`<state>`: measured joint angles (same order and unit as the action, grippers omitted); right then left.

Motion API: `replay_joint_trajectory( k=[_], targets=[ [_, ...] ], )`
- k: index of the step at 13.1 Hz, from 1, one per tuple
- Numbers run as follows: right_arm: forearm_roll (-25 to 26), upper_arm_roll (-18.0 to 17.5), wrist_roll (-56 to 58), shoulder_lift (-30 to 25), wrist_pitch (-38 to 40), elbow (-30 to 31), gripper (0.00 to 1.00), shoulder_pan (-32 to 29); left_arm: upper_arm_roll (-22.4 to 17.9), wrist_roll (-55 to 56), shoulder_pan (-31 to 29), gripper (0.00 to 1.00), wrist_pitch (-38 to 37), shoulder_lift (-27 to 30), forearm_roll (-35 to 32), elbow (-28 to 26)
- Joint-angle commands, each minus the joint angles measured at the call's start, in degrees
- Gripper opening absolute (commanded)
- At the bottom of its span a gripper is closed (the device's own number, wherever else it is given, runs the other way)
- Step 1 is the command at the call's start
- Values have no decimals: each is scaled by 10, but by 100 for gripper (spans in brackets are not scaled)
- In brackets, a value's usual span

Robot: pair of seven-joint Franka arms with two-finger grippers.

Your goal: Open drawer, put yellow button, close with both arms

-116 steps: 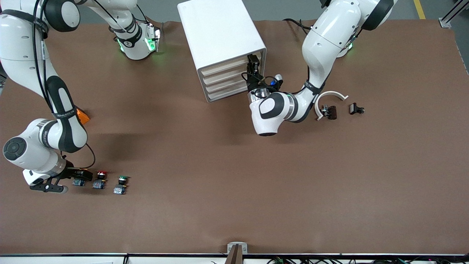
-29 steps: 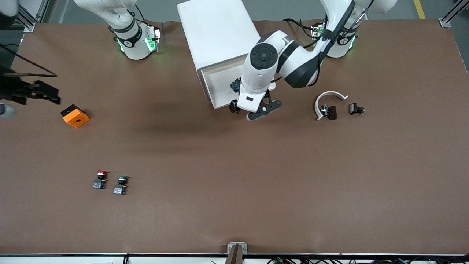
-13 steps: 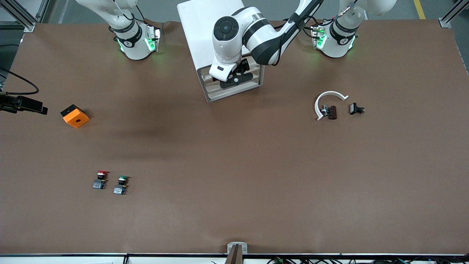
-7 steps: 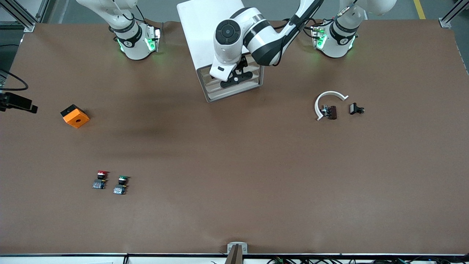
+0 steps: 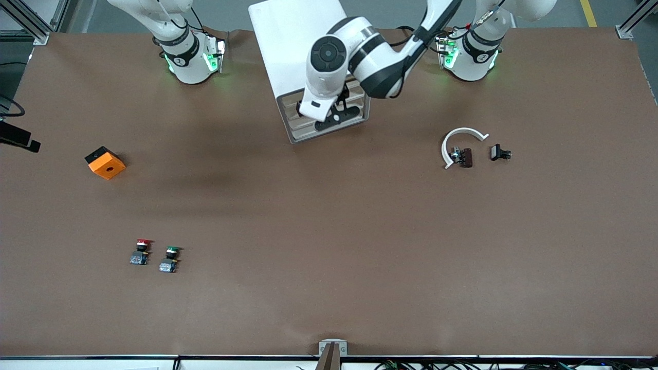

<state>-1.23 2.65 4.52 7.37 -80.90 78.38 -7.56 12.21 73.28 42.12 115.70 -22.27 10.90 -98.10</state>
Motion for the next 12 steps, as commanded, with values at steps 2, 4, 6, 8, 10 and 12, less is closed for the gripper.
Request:
replay_joint_trajectory(
  k=[2,4,6,8,10,12],
  targets=[
    [0,-2,4,-26,7,18,100,-4,5,-8,-80,100,-6,6,-54,31],
    [0,-2,3,-37,16,21,100,-4,5,-40,-121,100,-6,23,-58,30],
    [0,-5,4,-49,17,22,100,2,7,-98,-163,100,-7,48,-58,14],
    [-4,-5,3,-59,17,22,100,16,6,-159,-197,100,-7,73,-58,-4],
    [-2,-4,1,-66,17,22,100,37,8,-260,-237,100,-8,108,-69,-39],
    [0,-2,0,-82,20,42,100,37,6,-346,-268,100,-20,163,-71,-83]
  ],
)
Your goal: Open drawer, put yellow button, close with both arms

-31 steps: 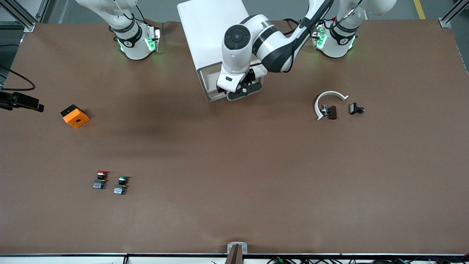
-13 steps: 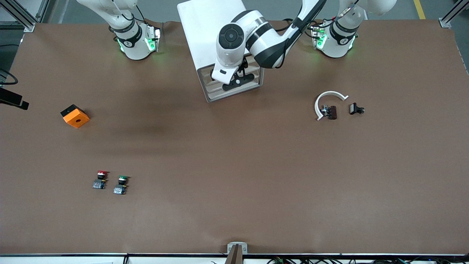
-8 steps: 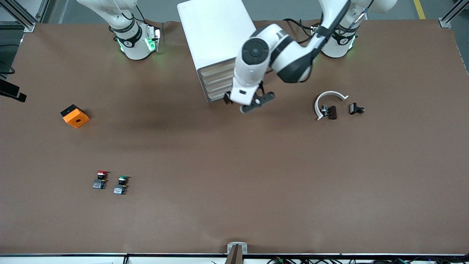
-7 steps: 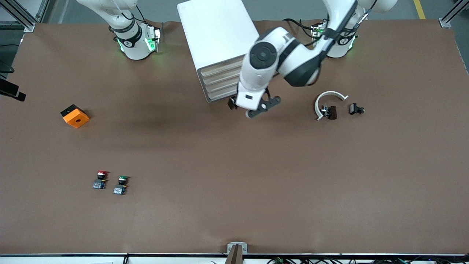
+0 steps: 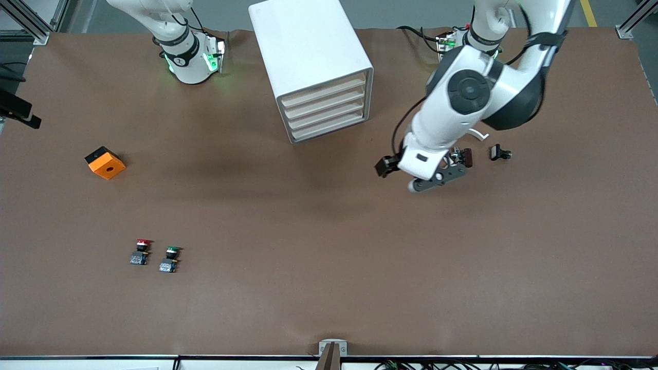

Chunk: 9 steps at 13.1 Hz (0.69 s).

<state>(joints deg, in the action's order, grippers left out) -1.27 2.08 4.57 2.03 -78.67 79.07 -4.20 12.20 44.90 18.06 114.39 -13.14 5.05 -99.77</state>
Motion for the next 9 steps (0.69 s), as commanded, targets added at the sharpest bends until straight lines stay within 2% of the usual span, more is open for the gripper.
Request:
replay_joint_trajectory(
  k=[1,5,7,9],
  targets=[
    [0,4,1,-46,-8,60,100,1,7,-82,-47,100,-13,97,-13,-91],
    [0,5,4,-89,-24,126,100,-31,9,-250,-130,100,-14,195,-13,-177],
    [1,6,4,-93,-26,129,100,-28,8,-286,-165,100,-18,201,-14,-179],
    [1,6,4,-112,-45,157,100,-22,10,-349,-203,100,-45,210,-22,-170]
  ],
)
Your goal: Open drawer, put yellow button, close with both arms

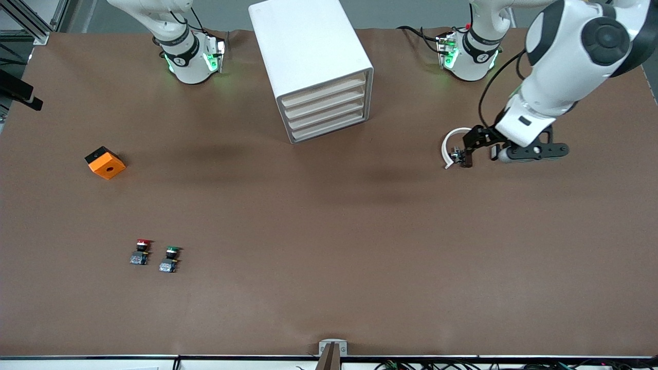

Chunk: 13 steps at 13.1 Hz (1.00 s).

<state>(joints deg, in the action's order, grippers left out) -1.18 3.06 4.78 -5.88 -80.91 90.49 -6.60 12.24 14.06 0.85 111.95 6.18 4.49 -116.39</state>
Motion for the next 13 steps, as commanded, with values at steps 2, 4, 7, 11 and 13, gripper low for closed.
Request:
replay_joint_trajectory(
  k=[2,4,7,11,13],
  targets=[
    [0,-4,2,-68,-52,93,100,5,9,-40,-45,100,-34,37,-30,0],
    [0,-3,2,-74,-57,101,100,9,6,-40,-51,100,-51,44,-33,15],
    [0,-4,2,-75,-59,100,100,15,5,-45,-62,100,-67,43,-33,42],
    [1,-4,2,-75,-61,100,100,16,3,-46,-68,100,-68,41,-33,54],
    [1,-4,2,-75,-63,100,100,15,6,-47,-88,100,-68,39,-33,70]
  ],
)
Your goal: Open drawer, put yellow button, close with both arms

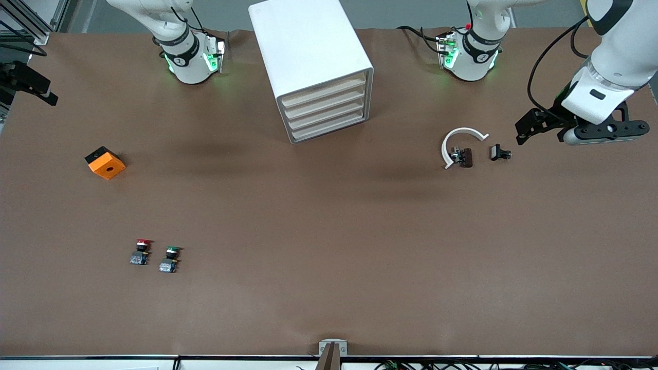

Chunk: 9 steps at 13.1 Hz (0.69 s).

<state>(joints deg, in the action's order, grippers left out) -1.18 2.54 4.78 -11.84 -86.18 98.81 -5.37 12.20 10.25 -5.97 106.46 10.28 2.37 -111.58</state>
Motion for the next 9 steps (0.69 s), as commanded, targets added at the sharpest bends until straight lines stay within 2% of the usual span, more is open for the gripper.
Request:
replay_joint_trajectory(
  k=[1,3,6,9],
  targets=[
    [1,1,2,-15,-12,16,100,3,5,-9,-18,100,-13,-3,-11,27],
    [1,1,2,-14,-13,16,100,3,-1,-7,-1,100,-13,-4,-11,30],
    [0,0,2,-14,-16,15,100,3,-70,-8,66,100,-13,-10,-11,30],
    [-2,-1,1,-13,-19,16,100,4,-96,-7,92,100,-13,-10,-20,32]
  ],
)
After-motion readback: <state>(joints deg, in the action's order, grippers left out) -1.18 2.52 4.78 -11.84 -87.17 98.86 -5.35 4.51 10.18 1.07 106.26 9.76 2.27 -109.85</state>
